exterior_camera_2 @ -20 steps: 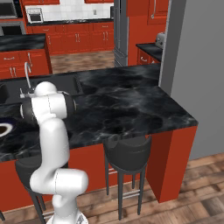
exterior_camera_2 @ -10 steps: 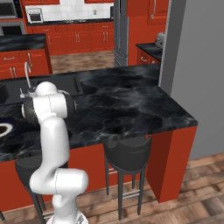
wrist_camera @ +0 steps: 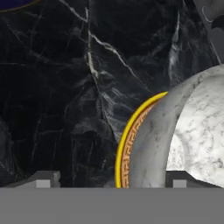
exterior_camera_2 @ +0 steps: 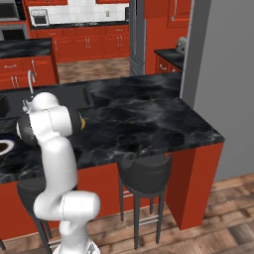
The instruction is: Move the bowls from the cabinet to the plates on the dining table.
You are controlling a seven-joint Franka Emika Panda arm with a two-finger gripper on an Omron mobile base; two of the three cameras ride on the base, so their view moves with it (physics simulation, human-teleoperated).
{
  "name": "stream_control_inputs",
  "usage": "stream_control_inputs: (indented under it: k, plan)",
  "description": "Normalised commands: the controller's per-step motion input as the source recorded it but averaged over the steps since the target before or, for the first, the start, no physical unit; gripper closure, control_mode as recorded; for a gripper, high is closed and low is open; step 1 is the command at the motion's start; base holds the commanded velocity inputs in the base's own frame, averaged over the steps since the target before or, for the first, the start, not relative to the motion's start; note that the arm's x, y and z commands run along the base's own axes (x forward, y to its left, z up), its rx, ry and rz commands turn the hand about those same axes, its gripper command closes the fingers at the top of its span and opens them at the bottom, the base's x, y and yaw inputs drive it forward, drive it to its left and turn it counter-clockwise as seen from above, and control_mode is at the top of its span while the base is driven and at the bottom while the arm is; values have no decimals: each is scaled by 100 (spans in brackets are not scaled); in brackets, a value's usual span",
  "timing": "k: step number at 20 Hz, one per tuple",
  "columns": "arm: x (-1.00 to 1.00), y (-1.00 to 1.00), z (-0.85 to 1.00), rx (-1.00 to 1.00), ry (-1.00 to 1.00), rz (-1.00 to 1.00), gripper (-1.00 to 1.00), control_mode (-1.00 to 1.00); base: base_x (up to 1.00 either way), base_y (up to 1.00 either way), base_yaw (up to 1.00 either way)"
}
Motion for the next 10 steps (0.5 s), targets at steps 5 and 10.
stream_control_inputs:
  k: [5,10]
  plan:
    - [-46,-15,64,0,-4,5,-100,-100,0,0,0]
    - [-27,-29,54,-2,-8,4,-100,-100,0,0,0]
